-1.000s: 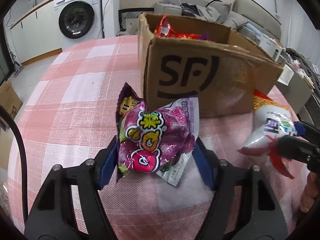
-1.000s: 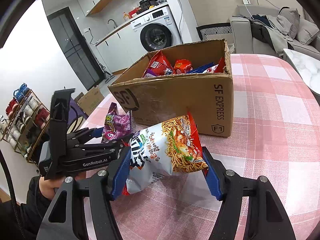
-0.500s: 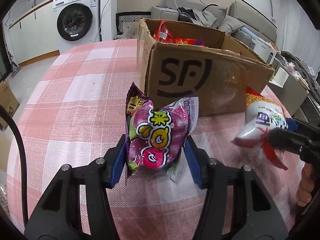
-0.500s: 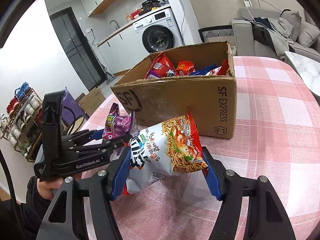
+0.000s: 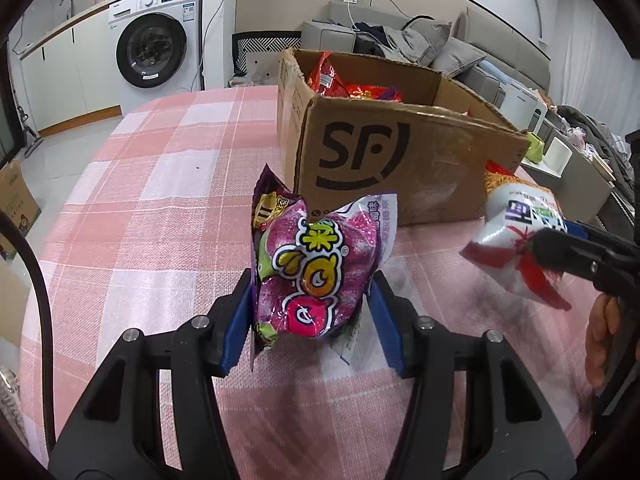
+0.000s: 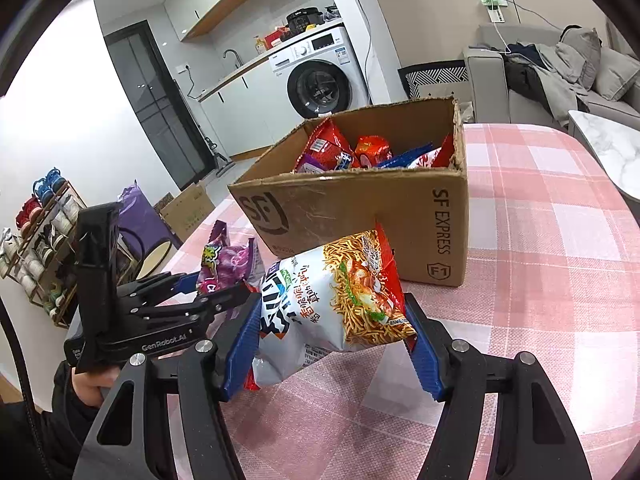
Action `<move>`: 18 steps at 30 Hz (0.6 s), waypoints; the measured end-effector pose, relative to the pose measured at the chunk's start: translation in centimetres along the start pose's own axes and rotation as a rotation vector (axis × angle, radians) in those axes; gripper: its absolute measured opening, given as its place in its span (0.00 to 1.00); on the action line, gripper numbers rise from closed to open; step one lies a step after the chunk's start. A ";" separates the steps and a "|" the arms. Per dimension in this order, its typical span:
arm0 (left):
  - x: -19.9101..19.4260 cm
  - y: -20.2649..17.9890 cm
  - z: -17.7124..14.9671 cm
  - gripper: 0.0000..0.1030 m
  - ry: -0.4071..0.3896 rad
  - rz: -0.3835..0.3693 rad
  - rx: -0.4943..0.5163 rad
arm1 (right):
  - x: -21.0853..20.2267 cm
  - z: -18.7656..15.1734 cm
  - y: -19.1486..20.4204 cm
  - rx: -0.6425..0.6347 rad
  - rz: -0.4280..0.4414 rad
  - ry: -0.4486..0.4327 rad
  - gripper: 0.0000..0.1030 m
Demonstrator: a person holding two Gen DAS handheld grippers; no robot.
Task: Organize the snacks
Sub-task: 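Lift the purple bag with the left gripper while the right gripper lifts the noodle bag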
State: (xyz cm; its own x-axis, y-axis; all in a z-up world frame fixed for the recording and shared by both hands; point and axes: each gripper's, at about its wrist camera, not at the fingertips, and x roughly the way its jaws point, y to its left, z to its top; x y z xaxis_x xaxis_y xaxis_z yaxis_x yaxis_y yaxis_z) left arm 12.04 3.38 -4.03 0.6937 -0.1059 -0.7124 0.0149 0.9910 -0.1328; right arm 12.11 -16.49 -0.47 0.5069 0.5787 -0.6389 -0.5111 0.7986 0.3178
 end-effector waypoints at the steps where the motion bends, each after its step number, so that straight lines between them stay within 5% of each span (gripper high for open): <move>1: -0.2 -0.1 0.0 0.51 -0.003 -0.001 0.001 | -0.2 0.0 0.1 -0.001 0.003 -0.004 0.66; 18: -5.8 -2.4 1.1 0.51 -0.104 -0.029 0.030 | -3.4 1.3 1.1 -0.016 0.005 -0.105 0.66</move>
State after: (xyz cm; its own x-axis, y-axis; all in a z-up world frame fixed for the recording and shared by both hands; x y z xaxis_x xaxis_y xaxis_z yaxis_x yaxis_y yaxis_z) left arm 8.82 1.71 1.18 0.7636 -0.1275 -0.6329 0.0566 0.9898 -0.1311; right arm 10.71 -17.32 2.94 0.5739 0.5977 -0.5598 -0.5248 0.7932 0.3089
